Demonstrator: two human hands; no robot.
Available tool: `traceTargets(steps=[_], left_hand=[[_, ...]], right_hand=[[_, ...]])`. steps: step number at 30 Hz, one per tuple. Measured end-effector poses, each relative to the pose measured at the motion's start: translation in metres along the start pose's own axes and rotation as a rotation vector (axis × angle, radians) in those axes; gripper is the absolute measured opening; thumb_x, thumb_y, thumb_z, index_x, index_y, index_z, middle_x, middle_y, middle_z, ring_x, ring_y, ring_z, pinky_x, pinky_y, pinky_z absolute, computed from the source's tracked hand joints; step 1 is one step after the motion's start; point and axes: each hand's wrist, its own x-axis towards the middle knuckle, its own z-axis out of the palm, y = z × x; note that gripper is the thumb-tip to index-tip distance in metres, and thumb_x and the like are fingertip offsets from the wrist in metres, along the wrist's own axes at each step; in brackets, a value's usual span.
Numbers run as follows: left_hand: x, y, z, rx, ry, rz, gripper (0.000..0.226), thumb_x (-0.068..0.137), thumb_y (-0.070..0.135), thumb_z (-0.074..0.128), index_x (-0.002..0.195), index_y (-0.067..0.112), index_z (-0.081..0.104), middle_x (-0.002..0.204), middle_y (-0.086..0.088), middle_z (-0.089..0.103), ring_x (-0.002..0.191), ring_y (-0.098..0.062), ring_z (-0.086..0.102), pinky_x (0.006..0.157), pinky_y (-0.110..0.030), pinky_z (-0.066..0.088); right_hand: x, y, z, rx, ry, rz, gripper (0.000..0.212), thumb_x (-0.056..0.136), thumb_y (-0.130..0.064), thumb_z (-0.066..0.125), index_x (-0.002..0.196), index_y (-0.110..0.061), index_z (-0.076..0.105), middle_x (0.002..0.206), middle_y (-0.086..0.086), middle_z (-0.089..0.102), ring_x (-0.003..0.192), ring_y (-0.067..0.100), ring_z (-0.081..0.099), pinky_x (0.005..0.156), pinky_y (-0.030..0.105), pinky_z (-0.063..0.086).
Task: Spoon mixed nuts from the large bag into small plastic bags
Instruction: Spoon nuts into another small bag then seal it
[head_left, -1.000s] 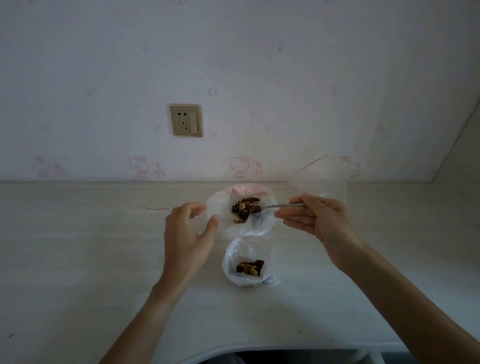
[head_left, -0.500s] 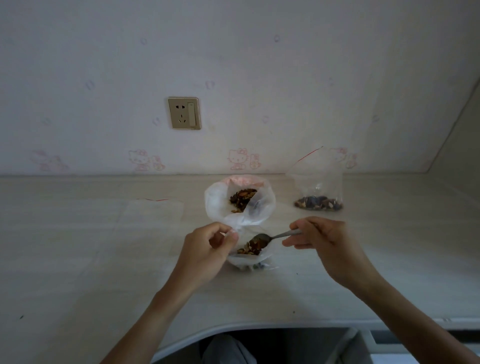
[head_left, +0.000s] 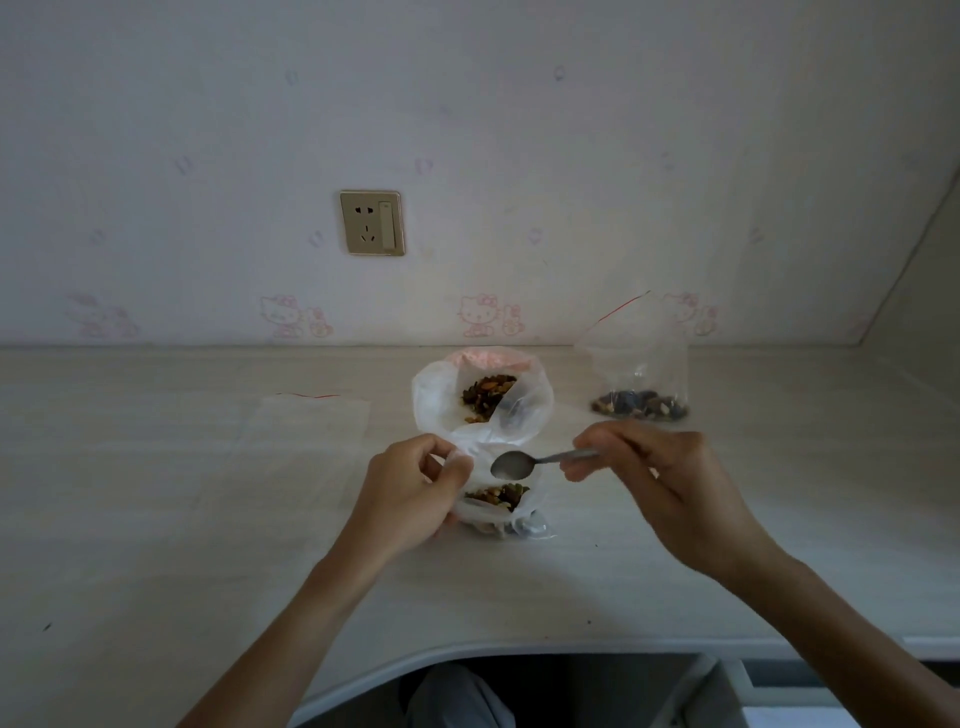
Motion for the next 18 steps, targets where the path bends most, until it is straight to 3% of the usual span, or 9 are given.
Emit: traceTargets(steps=[4, 8, 12, 18], left_hand=[[0.002, -0.005, -0.007, 0.082, 0.044, 0.038, 0.028, 0.089, 0.060, 0.068, 0.085, 0.032, 0.072, 0.076, 0.014, 0.072, 0.062, -0.006, 0.070, 0.063, -0.029, 0.056], [0.013, -0.008, -0.016, 0.115, 0.127, 0.030, 0.038, 0.092, 0.068, 0.058, 0.085, 0.032, 0.069, 0.077, 0.013, 0.072, 0.067, -0.006, 0.070, 0.064, -0.024, 0.048], [0.036, -0.012, -0.019, 0.090, 0.265, -0.056, 0.036, 0.090, 0.063, 0.063, 0.096, 0.028, 0.060, 0.088, 0.008, 0.068, 0.078, -0.011, 0.068, 0.063, -0.027, 0.046], [0.071, -0.006, -0.011, 0.110, 0.238, -0.123, 0.075, 0.083, 0.073, 0.064, 0.133, 0.019, 0.047, 0.111, 0.008, 0.059, 0.099, -0.013, 0.062, 0.079, -0.032, 0.050]], right_hand=[[0.012, 0.009, 0.007, 0.494, 0.119, 0.340, 0.035, 0.105, -0.031, 0.048, 0.103, -0.006, 0.072, 0.087, 0.011, 0.080, 0.088, 0.026, 0.078, 0.085, 0.036, 0.063], [0.030, 0.021, 0.013, 0.727, 0.148, 0.543, 0.036, 0.109, -0.027, 0.047, 0.108, 0.000, 0.070, 0.093, 0.024, 0.078, 0.093, 0.038, 0.077, 0.085, 0.042, 0.064], [0.051, 0.027, 0.023, 0.759, 0.164, 0.597, 0.037, 0.110, -0.027, 0.046, 0.109, 0.001, 0.069, 0.095, 0.021, 0.078, 0.094, 0.035, 0.077, 0.085, 0.041, 0.064], [0.074, 0.034, 0.049, 0.639, 0.174, 0.654, 0.038, 0.109, -0.031, 0.047, 0.103, -0.002, 0.071, 0.090, 0.013, 0.080, 0.088, 0.024, 0.078, 0.078, 0.031, 0.064]])
